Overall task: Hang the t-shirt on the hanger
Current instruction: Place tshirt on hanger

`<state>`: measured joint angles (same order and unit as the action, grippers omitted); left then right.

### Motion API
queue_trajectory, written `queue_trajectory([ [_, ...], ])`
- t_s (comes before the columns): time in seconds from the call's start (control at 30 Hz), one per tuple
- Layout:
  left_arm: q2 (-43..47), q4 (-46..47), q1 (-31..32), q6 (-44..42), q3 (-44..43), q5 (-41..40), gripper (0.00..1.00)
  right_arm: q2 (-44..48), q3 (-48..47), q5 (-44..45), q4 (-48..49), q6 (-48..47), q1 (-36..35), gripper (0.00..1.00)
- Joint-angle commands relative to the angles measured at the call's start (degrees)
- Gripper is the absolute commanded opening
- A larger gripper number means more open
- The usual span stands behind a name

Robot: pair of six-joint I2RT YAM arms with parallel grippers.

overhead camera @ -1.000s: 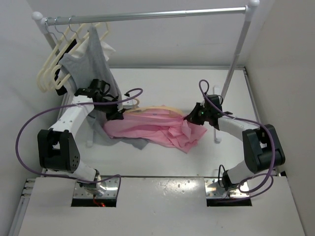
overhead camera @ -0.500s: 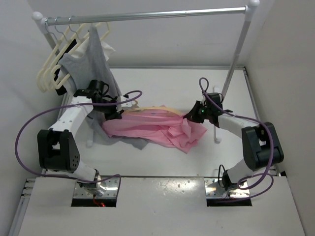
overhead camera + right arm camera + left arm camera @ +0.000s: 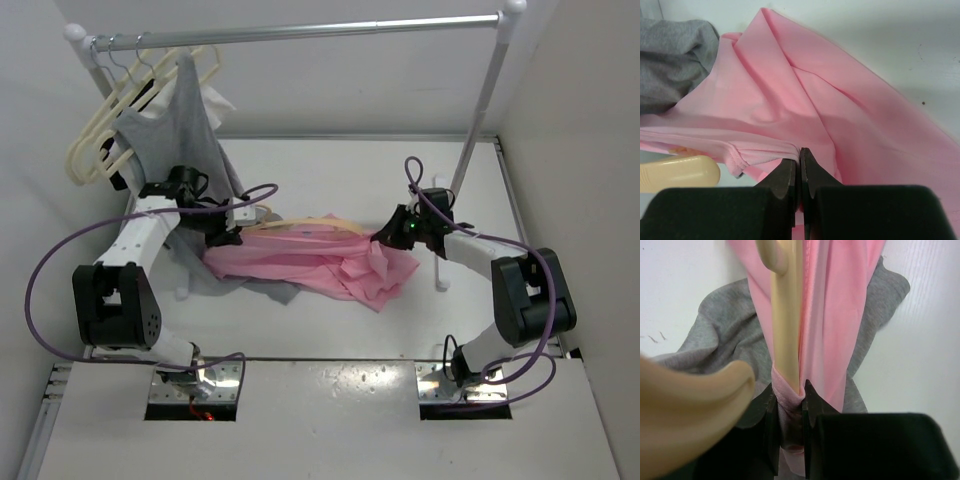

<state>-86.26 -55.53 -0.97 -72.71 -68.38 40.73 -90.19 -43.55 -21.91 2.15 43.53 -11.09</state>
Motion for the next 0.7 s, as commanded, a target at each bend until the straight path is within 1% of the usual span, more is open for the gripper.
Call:
queue_trajectory([
  [0.0, 1.97, -6.61, -5.79, -8.42, 0.34, -9.53, 0.0, -0.42, -0.31, 18.84, -3.73, -4.33, 7.14, 0.0],
  [0.1, 1.97, -5.56, -5.79, -7.98, 0.88, -9.53, 0.0, -0.95, -0.83, 17.08, -3.73, -4.85, 7.14, 0.0],
  [0.17, 1.97, -4.42, -5.19, -5.44, 0.88, -9.53, 0.0, -0.95, -1.36, 16.47, -3.21, -4.86, 7.14, 0.0],
  [0.23, 1.97, -0.65, -4.57, -2.29, 2.1, -11.45, 0.0, -0.43, -1.36, 16.46, -3.21, -4.86, 7.14, 0.0],
  [0.33, 1.97, 2.08, -4.56, 1.41, 2.72, -13.39, 0.0, -0.42, -1.36, 16.46, -3.21, -5.38, 7.14, 0.0],
  [0.43, 1.97, 4.38, -4.04, 3.8, 2.73, -14.71, 0.0, 0.71, -1.36, 15.94, -3.21, -5.91, 7.14, 0.0],
  [0.53, 1.97, 4.99, -3.51, 4.42, 3.25, -15.42, 0.0, 1.25, -0.83, 15.41, -3.21, -5.91, 7.14, 0.0],
  [0.67, 2.5, 3.85, -2.28, 1.0, 4.39, -15.95, 0.0, 1.77, -0.83, 15.41, -3.21, -5.91, 7.14, 0.0],
])
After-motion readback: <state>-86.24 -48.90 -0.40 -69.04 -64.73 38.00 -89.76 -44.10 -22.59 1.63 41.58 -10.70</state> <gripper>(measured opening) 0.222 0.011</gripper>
